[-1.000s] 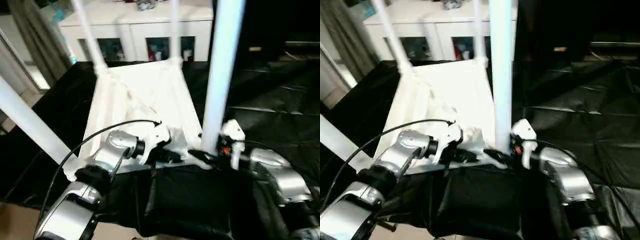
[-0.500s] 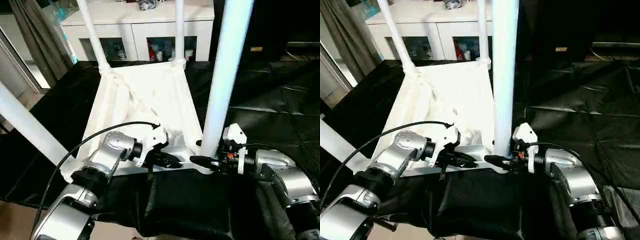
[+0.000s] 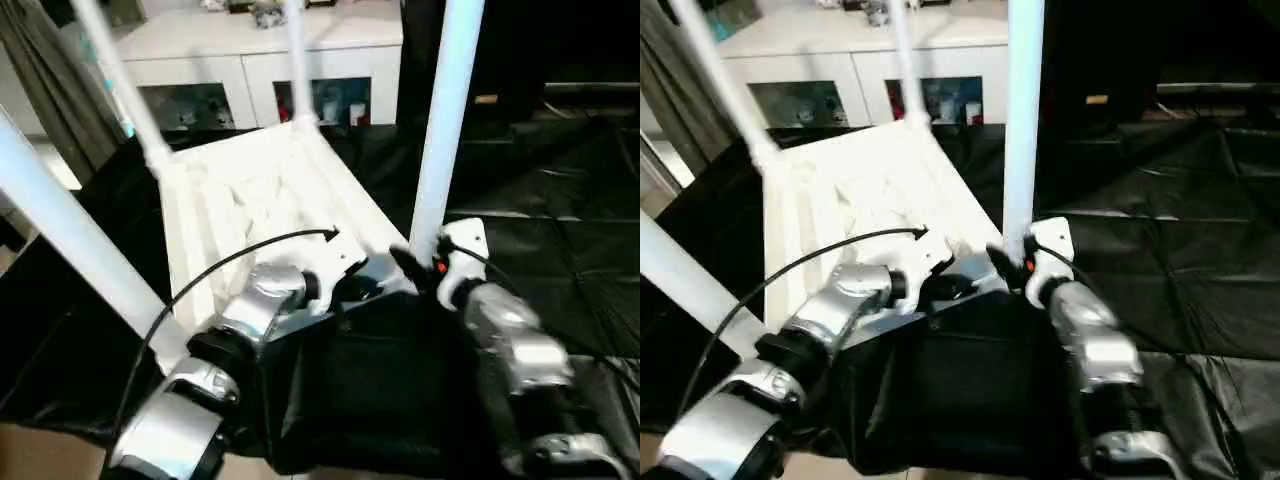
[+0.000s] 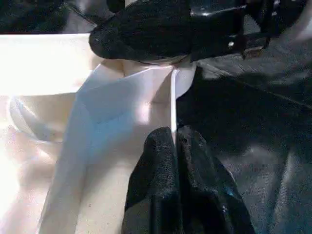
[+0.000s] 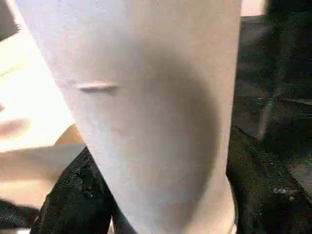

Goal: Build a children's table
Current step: Rotate leg to tighten

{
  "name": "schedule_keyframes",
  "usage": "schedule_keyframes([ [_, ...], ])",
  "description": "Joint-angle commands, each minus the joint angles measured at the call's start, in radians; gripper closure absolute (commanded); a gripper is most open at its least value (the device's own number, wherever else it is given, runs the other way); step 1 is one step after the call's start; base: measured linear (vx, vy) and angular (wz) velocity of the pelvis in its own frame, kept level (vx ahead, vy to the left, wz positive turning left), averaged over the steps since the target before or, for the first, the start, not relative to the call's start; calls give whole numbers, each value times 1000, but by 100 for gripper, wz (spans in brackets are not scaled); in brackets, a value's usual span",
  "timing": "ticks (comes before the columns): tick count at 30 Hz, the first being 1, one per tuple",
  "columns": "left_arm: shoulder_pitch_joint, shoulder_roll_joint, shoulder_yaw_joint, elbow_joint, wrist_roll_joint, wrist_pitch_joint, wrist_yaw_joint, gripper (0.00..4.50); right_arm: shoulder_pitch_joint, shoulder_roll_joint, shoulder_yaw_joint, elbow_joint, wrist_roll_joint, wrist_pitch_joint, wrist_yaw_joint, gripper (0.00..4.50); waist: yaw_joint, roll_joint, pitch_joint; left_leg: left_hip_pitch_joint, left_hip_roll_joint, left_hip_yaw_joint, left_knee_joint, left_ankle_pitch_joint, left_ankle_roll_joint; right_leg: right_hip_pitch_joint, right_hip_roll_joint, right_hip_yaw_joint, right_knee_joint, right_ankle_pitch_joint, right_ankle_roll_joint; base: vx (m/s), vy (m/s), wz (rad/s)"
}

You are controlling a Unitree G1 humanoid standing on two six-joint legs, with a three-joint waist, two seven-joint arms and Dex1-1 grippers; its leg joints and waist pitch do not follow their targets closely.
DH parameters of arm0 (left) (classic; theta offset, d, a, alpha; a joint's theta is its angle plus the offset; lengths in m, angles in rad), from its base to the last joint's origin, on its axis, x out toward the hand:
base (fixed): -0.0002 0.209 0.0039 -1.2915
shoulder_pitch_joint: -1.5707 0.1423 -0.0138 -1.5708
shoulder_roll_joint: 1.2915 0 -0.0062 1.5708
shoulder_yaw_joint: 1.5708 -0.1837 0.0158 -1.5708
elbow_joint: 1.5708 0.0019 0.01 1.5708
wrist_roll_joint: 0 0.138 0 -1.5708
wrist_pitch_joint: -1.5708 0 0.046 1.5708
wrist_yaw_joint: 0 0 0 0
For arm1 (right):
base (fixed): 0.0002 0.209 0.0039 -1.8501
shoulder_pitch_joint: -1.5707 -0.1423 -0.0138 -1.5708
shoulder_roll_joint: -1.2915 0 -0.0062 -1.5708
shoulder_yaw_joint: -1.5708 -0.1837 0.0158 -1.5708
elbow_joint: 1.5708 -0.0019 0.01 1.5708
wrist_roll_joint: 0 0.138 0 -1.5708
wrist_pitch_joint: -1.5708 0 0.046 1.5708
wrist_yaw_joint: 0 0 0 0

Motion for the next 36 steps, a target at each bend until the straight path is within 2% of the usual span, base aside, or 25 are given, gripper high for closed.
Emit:
schedule_keyframes([
  [1, -30, -27, -7, -16, -6, -12, -21, 450, 35, 35, 44, 52, 1, 38, 35, 129, 0, -16, -54, 10, 47, -29, -74, -256, 74, 41, -60, 32, -83, -207, -217, 0, 0, 0],
  [5, -15, -1, -33, -27, -9, -39, -112, 450, 58, -6, 77, -23, 48, 40, 204, 99, 2, -20, -57, 8, 50, -28, -70, -233, 98, 45, -62, 34, -79, -155, -227, 0, 0, 0],
  [7, 5, 35, -47, -56, -24, -51, -205, 450, 77, -73, 107, -69, 53, 42, 308, 89, 8, -20, -59, 5, 51, -27, -65, -187, 128, 49, -62, 31, -71, -94, -243, 0, 0, 0],
  [9, 18, 61, -56, -75, -31, -51, -260, 450, 88, -118, 118, -96, 60, 41, 377, 89, 12, -21, -60, 5, 52, -25, -63, -179, 139, 48, -61, 31, -68, -78, -251, 0, 0, 0],
  [11, 24, 79, -62, -84, -31, -49, -290, 450, 92, -148, 121, -111, 69, 42, 424, 89, 14, -21, -59, 6, 53, -24, -63, -182, 141, 47, -61, 30, -68, -86, -253, 0, 0, 0],
  [12, 30, 93, -66, -91, -31, -50, -313, 450, 94, -169, 120, -122, 79, 47, 457, 89, 21, -19, -58, 10, 56, -24, -65, -195, 137, 45, -61, 31, -70, -113, -256, 0, 0, 0],
  [13, 45, 120, -74, -114, -40, -49, -367, 450, 98, -209, 121, -143, 100, 54, 529, 89, 30, -22, -58, 12, 58, -23, -65, -203, 135, 44, -62, 33, -72, -128, -255, 0, 0, 0],
  [15, 54, 133, -77, -127, -44, -47, -395, 450, 100, -227, 117, -154, 113, 67, 566, 89, 35, -20, -58, 12, 59, -23, -66, -200, 131, 43, -61, 34, -69, -128, -256, 0, 0, 0],
  [16, 60, 144, -80, -137, -48, -42, -418, 450, 103, -243, 117, -162, 120, 74, 599, 89, 40, -25, -59, 13, 61, -23, -66, -195, 128, 41, -60, 35, -68, -117, -256, 0, 0, 0],
  [18, 69, 157, -82, -152, -53, -34, -446, 450, 105, -262, 120, -169, 127, 78, 637, 89, 45, -23, -58, 12, 60, -23, -67, -195, 124, 41, -62, 35, -67, -120, -257, 0, 0, 0],
  [20, 76, 167, -83, -166, -61, -24, -468, 450, 106, -275, 123, -173, 133, 79, 661, 104, 49, -24, -59, 14, 61, -23, -67, -194, 120, 41, -63, 36, -66, -123, -256, 0, 0, 0],
  [21, 84, 178, -85, -185, -71, -9, -495, 450, 105, -285, 123, -175, 141, 82, 683, 114, 49, -33, -58, 12, 60, -22, -66, -193, 121, 41, -63, 36, -68, -125, -256, 0, 0, 0],
  [22, 89, 185, -86, -197, -78, 0, -510, 450, 104, -289, 124, -176, 145, 84, 696, 126, 52, -27, -58, 12, 60, -22, -66, -188, 119, 41, -64, 36, -66, -136, -254, 0, 0, 0],
  [25, 104, 194, -89, -221, -86, 14, -525, 450, 103, -289, 130, -180, 155, 93, 714, 149, 52, -34, -58, 12, 59, -22, -65, -174, 124, 39, -62, 36, -66, -135, -252, 0, 0, 0],
  [27, 108, 196, -89, -227, -88, 16, -528, 450, 105, -287, 132, -185, 158, 98, 720, 158, 53, -31, -59, 12, 59, -22, -64, -165, 124, 38, -62, 36, -65, -135, -250, 0, 0, 0],
  [28, 109, 192, -86, -224, -84, 14, -512, 450, 107, -277, 135, -186, 153, 95, 709, 166, 52, -38, -59, 11, 59, -22, -65, -163, 125, 39, -61, 36, -66, -135, -248, 0, 0, 0],
  [29, 105, 185, -80, -213, -75, 9, -481, 450, 108, -265, 136, -183, 147, 94, 690, 175, 53, -35, -58, 11, 59, -22, -65, -164, 124, 38, -62, 36, -65, -141, -248, 0, 0, 0],
  [31, 102, 178, -74, -203, -66, 6, -452, 450, 108, -254, 138, -180, 141, 93, 673, 183, 52, -36, -57, 12, 58, -22, -66, -175, 114, 37, -63, 36, -69, -172, -240, 0, 0, 0],
  [32, 90, 163, -59, -181, -54, 6, -391, 450, 108, -235, 135, -169, 131, 87, 635, 183, 52, -36, -57, 12, 58, -22, -66, -175, 114, 37, -63, 36, -69, -172, -240, 0, 0, 0],
  [34, 49, 121, -14, -116, -31, 5, -211, 450, 98, -169, 117, -126, 93, 113, 485, 187, 47, -37, -51, 14, 56, -21, -69, -202, 91, 30, -61, 38, -76, -223, -230, 0, 0, 0],
  [35, 41, 113, -10, -107, -28, 9, -182, 450, 92, -154, 114, -107, 76, 119, 438, 187, 45, -38, -51, 19, 55, -24, -72, -230, 69, 31, -63, 37, -80, -271, -220, 0, 0, 0],
  [36, 30, 99, -6, -93, -23, 11, -143, 450, 83, -129, 107, -69, 50, 112, 360, 188, 43, -40, -50, 17, 54, -25, -74, -232, 62, 34, -62, 36, -80, -284, -213, 0, 0, 0],
])
